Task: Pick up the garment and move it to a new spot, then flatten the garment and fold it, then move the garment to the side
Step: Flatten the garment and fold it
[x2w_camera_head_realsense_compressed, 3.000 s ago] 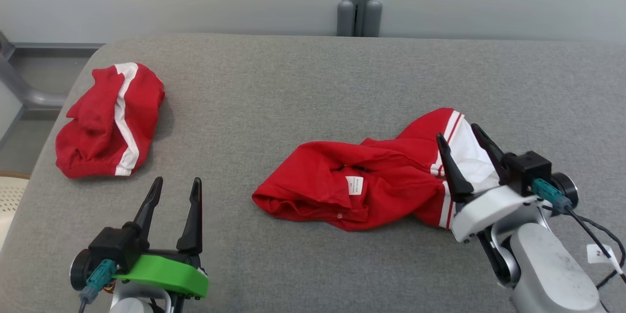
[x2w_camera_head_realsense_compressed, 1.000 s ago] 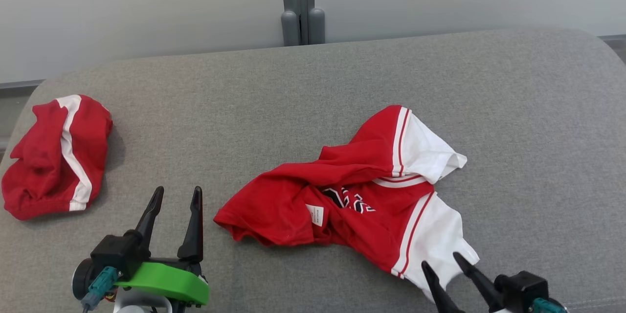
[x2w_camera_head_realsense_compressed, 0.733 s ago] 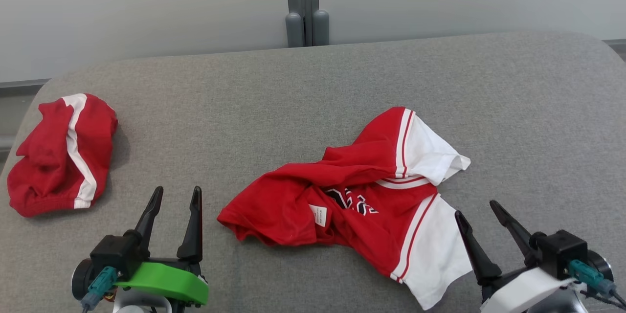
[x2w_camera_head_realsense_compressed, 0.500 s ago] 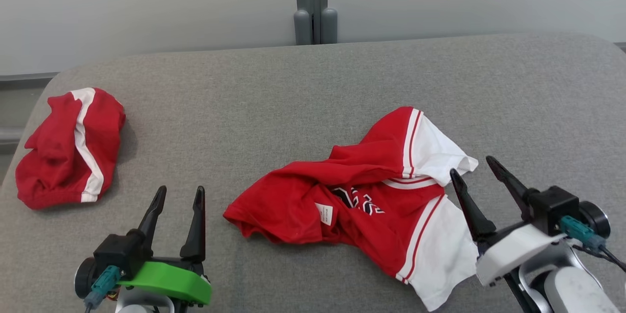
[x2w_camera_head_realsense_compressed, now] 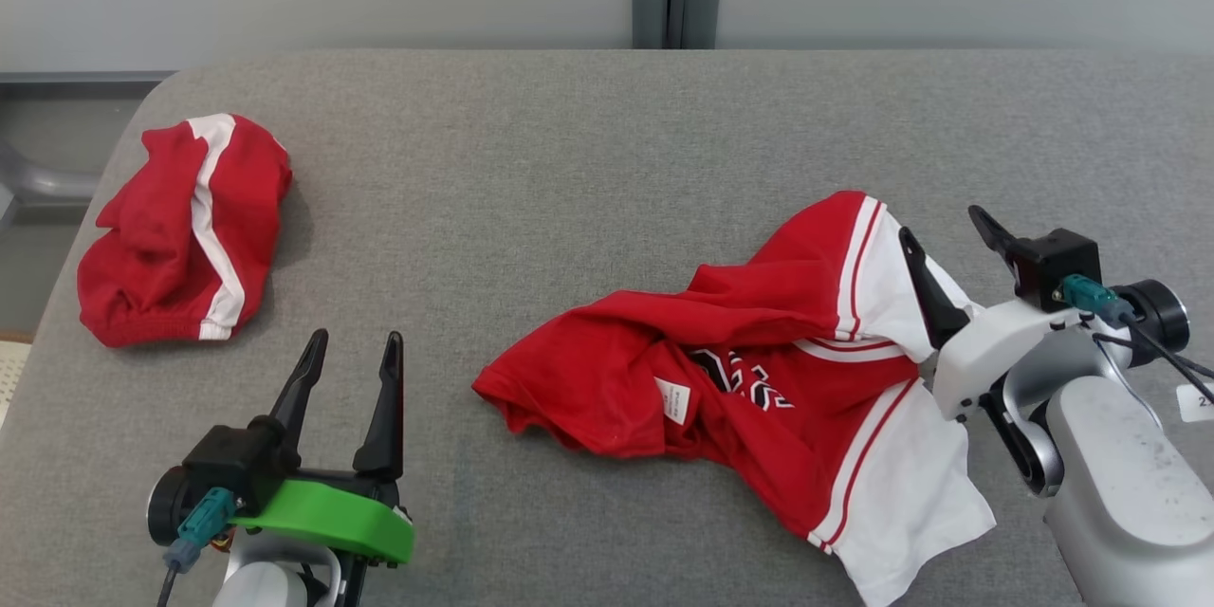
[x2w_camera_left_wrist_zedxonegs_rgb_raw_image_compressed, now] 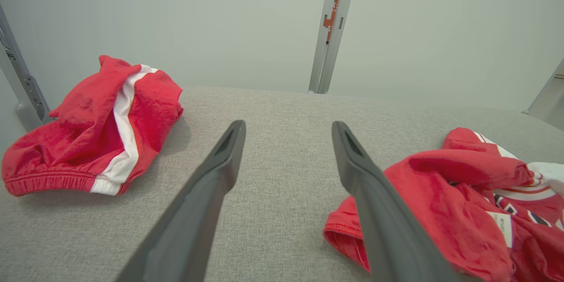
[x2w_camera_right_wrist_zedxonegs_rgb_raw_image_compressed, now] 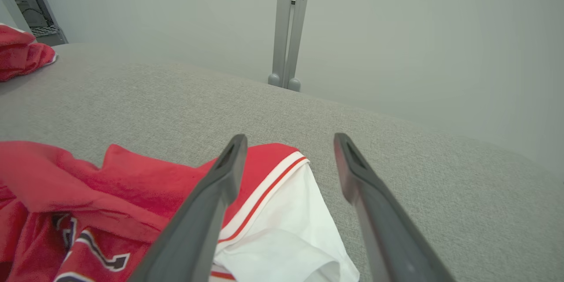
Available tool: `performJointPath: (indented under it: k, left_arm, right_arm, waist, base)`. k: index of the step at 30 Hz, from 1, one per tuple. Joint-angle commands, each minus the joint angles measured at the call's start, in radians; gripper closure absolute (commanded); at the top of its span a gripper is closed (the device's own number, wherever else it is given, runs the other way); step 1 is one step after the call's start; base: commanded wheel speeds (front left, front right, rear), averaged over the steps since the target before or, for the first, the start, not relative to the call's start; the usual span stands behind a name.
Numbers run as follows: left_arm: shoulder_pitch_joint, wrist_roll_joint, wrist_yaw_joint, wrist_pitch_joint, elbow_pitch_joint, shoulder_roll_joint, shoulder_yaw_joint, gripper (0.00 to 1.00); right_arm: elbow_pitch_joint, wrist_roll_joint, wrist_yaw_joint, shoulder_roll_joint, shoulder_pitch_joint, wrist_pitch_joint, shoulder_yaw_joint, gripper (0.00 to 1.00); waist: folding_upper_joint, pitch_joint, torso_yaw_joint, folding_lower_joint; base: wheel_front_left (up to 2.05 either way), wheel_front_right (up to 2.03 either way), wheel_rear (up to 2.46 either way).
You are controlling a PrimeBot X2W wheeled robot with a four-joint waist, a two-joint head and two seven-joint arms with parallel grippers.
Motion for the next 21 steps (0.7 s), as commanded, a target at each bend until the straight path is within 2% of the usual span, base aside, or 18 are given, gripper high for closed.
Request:
performJointPath:
  k: [1, 8, 15, 21]
  left_arm:
    - [-0.017, -0.006, 0.000, 0.001, 0.000, 0.002, -0.002, 0.00]
    - [-0.049, -0.013, 0.000, 0.001, -0.002, -0.003, -0.021, 0.00]
    - [-0.070, -0.022, 0.000, 0.001, 0.002, 0.004, -0.030, 0.00]
    - [-0.071, -0.027, 0.000, 0.001, 0.003, 0.004, -0.034, 0.00]
  right_arm:
    - [0.040, -0.011, -0.001, -0.009, -0.027, -0.006, -0.009, 0.00]
    - [0.290, -0.024, -0.001, -0.020, -0.130, -0.013, -0.048, 0.00]
    - [0.491, -0.012, -0.001, -0.010, -0.195, -0.027, -0.055, 0.00]
    - [0.633, 0.008, -0.001, 0.009, -0.222, 0.033, -0.032, 0.00]
  waist:
    - [-0.0001, 0.027, 0.026, 0.0000]
    - [-0.0001, 0.071, 0.066, 0.0000]
    - [-0.0001, 0.094, 0.092, 0.0000]
    - [-0.0001, 0.101, 0.101, 0.0000]
  base:
    - [0.00, 0.00, 0.00]
    - [0.00, 0.00, 0.00]
    - [0.00, 0.00, 0.00]
    - [0.00, 0.00, 0.00]
